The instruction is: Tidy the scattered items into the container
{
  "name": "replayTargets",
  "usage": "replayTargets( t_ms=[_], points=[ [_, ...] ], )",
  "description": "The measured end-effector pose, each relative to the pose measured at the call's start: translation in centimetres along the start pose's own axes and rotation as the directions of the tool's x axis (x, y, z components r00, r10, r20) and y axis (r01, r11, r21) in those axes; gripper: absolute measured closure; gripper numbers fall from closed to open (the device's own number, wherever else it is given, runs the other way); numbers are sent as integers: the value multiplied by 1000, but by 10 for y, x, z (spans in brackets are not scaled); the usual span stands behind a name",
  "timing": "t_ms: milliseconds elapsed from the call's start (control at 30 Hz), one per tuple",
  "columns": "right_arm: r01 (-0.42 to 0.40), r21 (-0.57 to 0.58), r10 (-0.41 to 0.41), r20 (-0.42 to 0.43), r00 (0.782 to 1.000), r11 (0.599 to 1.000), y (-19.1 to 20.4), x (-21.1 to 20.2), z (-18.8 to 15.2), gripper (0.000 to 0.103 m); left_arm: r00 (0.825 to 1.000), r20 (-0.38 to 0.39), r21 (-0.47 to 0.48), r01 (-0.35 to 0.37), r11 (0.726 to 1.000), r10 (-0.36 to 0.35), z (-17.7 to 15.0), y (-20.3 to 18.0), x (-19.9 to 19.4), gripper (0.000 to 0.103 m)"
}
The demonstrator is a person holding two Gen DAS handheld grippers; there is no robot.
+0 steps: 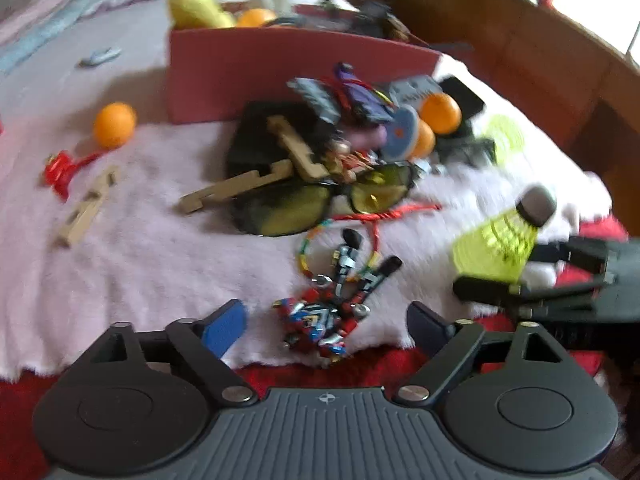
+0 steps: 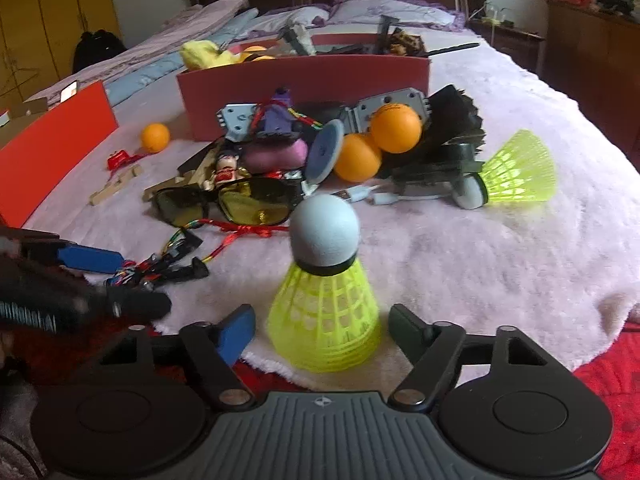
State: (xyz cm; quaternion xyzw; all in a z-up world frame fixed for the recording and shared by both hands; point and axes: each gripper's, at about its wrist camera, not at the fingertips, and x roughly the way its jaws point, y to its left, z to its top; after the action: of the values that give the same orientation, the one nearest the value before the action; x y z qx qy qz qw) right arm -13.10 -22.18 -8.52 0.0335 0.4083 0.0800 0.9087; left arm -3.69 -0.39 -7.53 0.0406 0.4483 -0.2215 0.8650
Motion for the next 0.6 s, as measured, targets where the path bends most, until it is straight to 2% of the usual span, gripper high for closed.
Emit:
replayTargets(
  t_ms=[33, 133, 167, 367, 600],
  points=[
    [5, -3, -5, 2, 1000, 1000, 0, 0, 0, 30, 1000, 4, 24, -7, 1000, 6, 0, -4, 2, 13],
    [20, -19, -20, 4, 1000, 1000, 2, 1, 0, 37, 1000, 23, 46, -22, 999, 21, 0, -7, 2, 39],
    [25, -25, -25, 4, 1000, 999, 3, 1, 0, 41, 999, 30, 36, -21, 999, 20, 1, -6, 1, 51],
    [43, -57, -42, 12, 999, 997, 6, -4, 3, 55, 997, 73, -29, 24, 999, -22, 4, 3, -16, 54],
    [41, -67, -38, 49, 998, 997, 8, -13, 14, 56, 990, 135, -9, 36, 999, -34, 11, -3, -39, 54]
  ],
)
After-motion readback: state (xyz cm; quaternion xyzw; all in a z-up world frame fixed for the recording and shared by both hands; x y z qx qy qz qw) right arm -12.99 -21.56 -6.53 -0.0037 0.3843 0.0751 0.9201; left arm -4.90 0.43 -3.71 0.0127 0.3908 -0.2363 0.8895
